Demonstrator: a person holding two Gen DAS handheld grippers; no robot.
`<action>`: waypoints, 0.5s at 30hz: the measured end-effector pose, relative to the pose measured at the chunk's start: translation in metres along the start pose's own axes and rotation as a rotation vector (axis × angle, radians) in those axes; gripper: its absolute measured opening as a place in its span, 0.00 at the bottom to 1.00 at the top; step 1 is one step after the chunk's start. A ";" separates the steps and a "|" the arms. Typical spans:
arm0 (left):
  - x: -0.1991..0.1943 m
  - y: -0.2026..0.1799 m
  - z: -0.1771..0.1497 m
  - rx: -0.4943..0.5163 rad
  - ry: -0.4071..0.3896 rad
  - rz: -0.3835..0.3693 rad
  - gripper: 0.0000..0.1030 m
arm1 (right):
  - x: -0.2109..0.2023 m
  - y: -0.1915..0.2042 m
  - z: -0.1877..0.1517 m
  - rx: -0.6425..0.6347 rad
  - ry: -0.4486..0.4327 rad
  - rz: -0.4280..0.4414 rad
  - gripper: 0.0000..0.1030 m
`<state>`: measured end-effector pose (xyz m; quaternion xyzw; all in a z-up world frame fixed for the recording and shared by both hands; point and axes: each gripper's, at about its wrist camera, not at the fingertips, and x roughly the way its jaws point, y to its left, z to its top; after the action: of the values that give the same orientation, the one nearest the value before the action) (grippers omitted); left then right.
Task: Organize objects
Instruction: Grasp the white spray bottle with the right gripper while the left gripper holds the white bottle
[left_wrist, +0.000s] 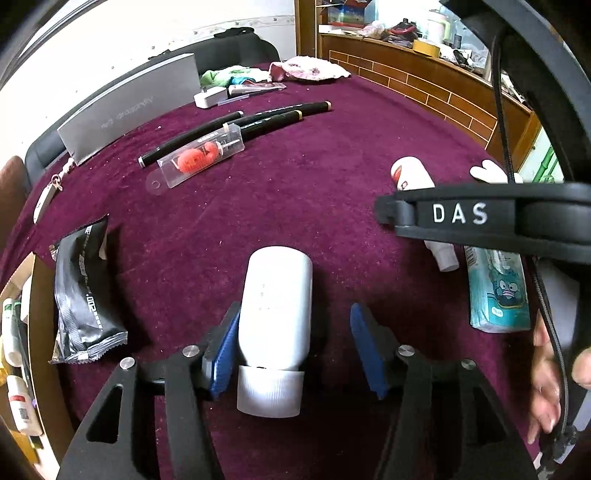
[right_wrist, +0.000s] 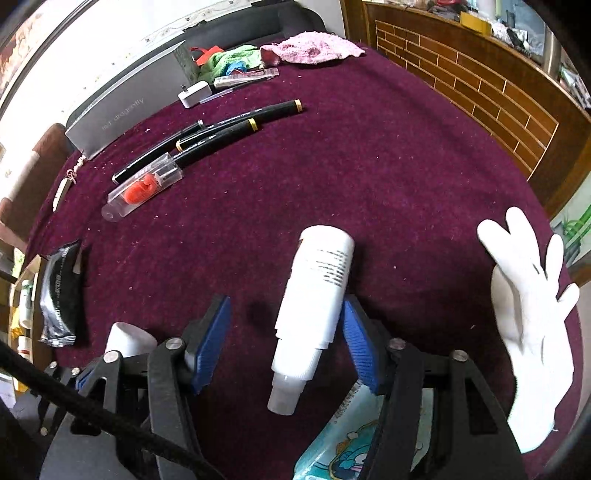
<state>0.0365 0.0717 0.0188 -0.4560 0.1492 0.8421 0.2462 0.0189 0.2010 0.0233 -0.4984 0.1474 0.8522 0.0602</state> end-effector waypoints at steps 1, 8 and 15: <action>-0.001 0.000 -0.001 -0.002 -0.002 -0.004 0.40 | 0.000 0.001 -0.001 -0.012 -0.004 -0.023 0.42; -0.015 -0.002 -0.009 0.008 -0.020 -0.015 0.28 | -0.006 -0.007 -0.005 0.005 -0.003 -0.003 0.26; -0.035 0.005 -0.016 -0.016 -0.057 0.003 0.28 | -0.022 -0.002 -0.015 -0.005 -0.023 0.026 0.26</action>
<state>0.0608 0.0501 0.0403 -0.4337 0.1363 0.8562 0.2454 0.0424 0.1988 0.0352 -0.4866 0.1508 0.8591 0.0496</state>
